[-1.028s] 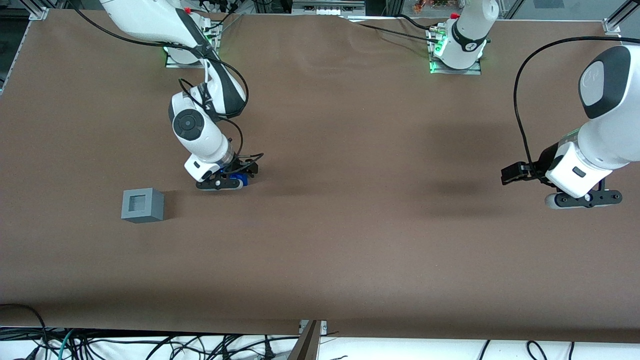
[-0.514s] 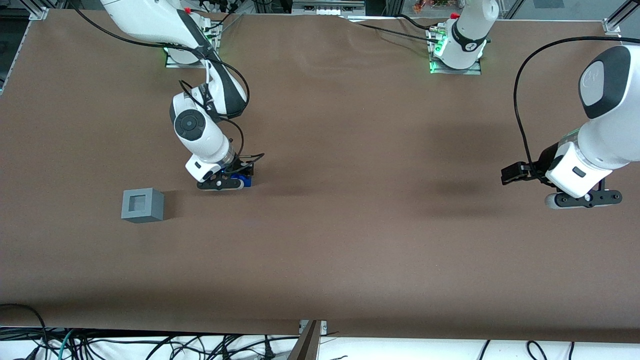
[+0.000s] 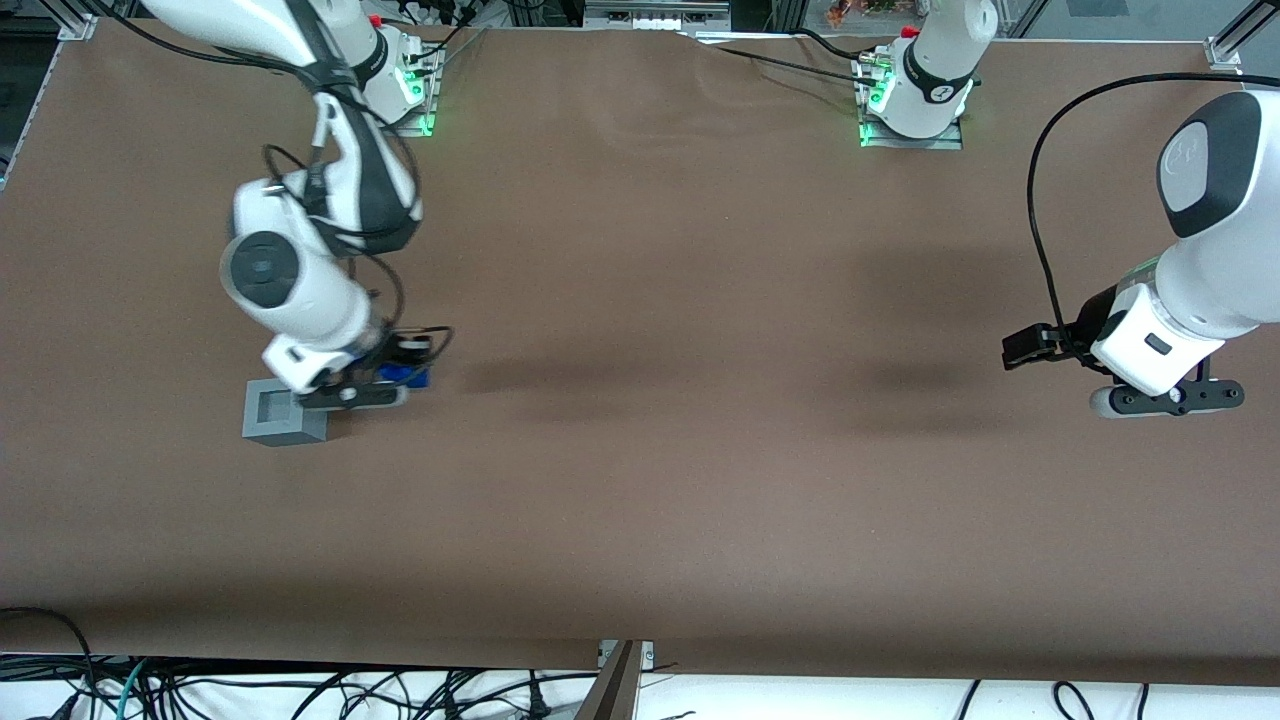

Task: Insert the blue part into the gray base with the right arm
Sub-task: 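Carry the held blue block over the gray base's opening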

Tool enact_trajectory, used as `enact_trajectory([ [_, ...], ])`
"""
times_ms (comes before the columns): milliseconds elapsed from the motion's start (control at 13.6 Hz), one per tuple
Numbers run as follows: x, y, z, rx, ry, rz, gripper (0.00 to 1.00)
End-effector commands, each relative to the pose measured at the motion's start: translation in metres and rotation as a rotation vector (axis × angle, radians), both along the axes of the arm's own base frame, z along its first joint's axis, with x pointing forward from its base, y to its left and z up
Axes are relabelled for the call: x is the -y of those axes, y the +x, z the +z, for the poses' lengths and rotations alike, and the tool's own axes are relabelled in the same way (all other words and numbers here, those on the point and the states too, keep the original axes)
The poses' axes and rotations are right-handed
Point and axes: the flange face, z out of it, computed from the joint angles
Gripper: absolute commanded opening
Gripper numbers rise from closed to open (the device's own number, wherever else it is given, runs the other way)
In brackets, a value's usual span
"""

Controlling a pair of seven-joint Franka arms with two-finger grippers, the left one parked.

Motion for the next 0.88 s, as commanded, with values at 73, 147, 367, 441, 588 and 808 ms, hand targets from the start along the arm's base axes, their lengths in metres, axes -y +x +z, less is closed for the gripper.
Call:
enact_trajectory([
  [73, 0.092, 0.013, 0.024, -0.004, -0.030, 0.090, 0.05],
  [147, 0.115, 0.015, 0.028, 0.005, -0.035, 0.105, 0.05],
  [367, 0.164, 0.018, 0.027, 0.016, -0.018, 0.100, 0.05],
  [441, 0.183, 0.020, 0.021, 0.028, -0.019, 0.095, 0.05],
  [588, 0.198, 0.023, 0.007, 0.057, 0.003, 0.097, 0.05],
  [808, 0.210, 0.024, -0.017, 0.051, 0.066, 0.090, 0.05],
])
